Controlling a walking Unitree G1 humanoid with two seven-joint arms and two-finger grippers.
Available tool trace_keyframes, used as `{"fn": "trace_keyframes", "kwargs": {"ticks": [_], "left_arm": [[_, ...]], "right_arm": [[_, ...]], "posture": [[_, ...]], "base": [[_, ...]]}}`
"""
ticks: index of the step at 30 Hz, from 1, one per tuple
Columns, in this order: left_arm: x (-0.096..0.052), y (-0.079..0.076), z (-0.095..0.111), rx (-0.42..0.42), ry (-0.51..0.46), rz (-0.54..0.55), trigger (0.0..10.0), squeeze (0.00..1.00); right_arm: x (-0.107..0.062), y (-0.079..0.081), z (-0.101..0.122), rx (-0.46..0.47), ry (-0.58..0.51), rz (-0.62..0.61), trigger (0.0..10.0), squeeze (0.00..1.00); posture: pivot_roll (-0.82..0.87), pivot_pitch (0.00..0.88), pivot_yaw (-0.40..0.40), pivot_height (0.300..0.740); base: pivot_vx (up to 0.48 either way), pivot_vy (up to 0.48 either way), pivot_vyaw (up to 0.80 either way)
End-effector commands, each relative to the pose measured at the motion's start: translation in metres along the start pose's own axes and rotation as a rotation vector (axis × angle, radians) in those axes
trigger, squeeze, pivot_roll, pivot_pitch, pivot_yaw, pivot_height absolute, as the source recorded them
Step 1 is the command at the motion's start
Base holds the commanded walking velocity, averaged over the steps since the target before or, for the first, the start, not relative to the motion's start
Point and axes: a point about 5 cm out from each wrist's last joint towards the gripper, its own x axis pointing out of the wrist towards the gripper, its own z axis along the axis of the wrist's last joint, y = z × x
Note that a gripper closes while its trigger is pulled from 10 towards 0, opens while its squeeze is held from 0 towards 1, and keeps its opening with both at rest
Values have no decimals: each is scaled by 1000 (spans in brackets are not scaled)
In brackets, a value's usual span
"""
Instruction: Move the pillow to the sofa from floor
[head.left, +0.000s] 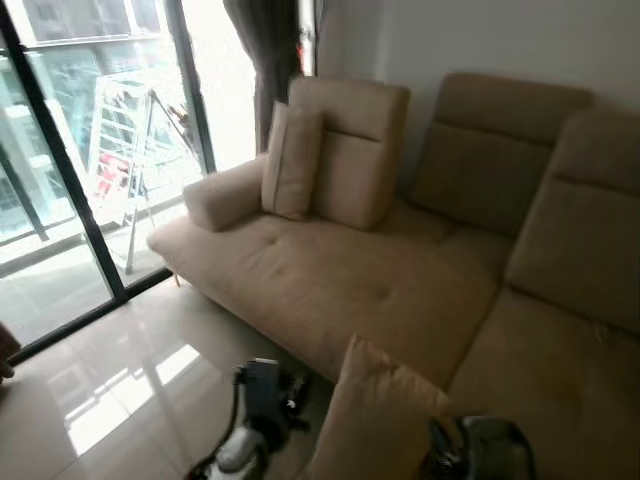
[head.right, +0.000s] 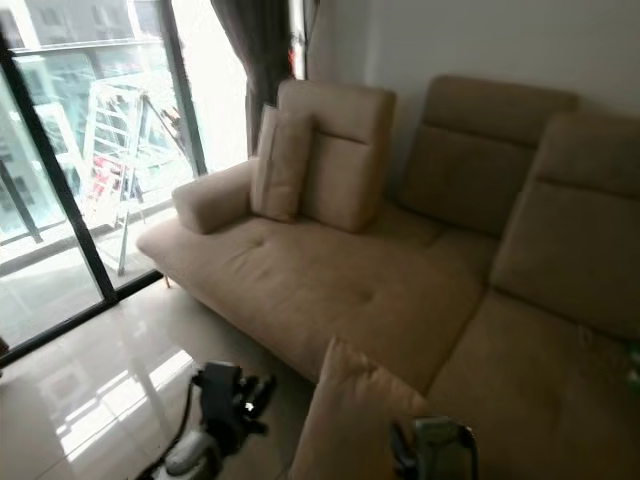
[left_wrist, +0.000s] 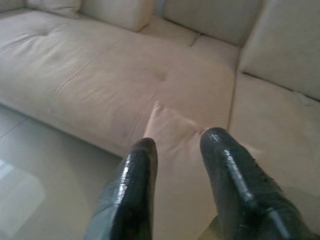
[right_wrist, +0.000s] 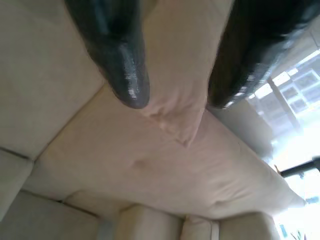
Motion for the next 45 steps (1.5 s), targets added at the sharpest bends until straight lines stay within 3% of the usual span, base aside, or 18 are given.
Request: {"fn": "trace_keyframes", "kwargs": {"ticks": [1,2,6,7,14,15,30,36,45], "left_arm": [[-4,2,-3,-22,-5,4,10000,1000],[-4,2,-3,-27,-11,-1,10000,1000],[-4,2,-2,-29,-18,-3,10000,1000],[-4,2,-2,-31,-18,-3,10000,1000],[-4,2,-2,-28,-17,-4,10000,953],[-4,2,-2,-23,-16,-2,10000,0],[0,-3,4,-31,-38,-46,10000,0],[0,-3,4,-26,-36,-44,10000,0],[0,-2,4,-24,-35,-49,10000,0]], "right_arm": [[-1,5,-2,17,3,10,10000,608],[-1,5,-1,21,0,9,10000,1000],[-1,4,0,11,-1,-4,10000,1000],[-1,3,0,6,0,-10,10000,0],[0,3,0,-3,2,-16,10000,0],[0,3,0,-5,2,-18,10000,0],[2,-1,4,4,-25,-65,10000,0],[2,-2,2,21,-17,-78,10000,0],[4,1,5,11,-33,-70,10000,0]], "posture": [[129,0,25,740],[128,0,26,740],[126,0,27,740],[125,0,28,740],[123,0,29,740],[122,0,30,740],[109,0,42,740],[106,0,46,740],[107,0,49,740]], "base": [[0,0,0],[0,0,0],[0,0,0],[0,0,0],[0,0,0],[0,0,0],[0,0,0],[0,0,-781],[0,0,0]]}}
